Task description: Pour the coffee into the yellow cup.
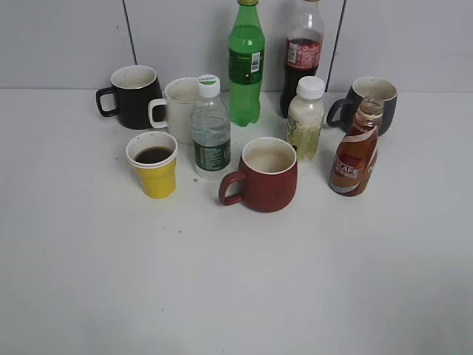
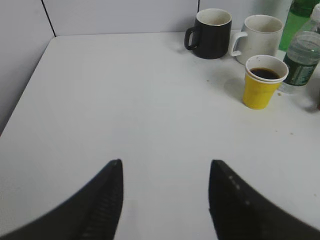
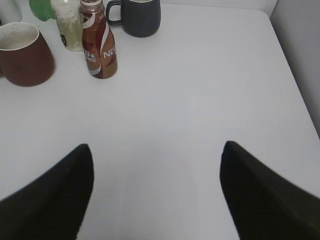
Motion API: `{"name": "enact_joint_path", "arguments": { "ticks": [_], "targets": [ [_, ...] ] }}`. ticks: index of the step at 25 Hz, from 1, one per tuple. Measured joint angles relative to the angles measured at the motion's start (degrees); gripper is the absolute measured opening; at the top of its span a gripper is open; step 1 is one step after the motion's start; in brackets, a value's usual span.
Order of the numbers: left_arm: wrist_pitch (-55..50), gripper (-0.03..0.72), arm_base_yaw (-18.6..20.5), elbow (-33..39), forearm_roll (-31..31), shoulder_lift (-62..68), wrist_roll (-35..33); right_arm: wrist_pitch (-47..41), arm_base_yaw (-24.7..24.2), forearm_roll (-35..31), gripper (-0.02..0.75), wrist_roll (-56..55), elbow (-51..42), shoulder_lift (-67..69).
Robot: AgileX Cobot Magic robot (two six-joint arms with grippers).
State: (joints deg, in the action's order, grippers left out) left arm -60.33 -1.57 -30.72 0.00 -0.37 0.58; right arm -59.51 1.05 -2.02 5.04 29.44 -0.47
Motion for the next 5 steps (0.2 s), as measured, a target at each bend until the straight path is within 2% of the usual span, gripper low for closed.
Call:
{"name": "enact_joint_path", "arguments": {
  "ticks": [5],
  "targets": [
    [0.00,0.419,0.00,0.00,0.00,0.00,0.00,0.00,0.00,-0.01,0.588,0.00,0.00,0.00]
  ]
}}
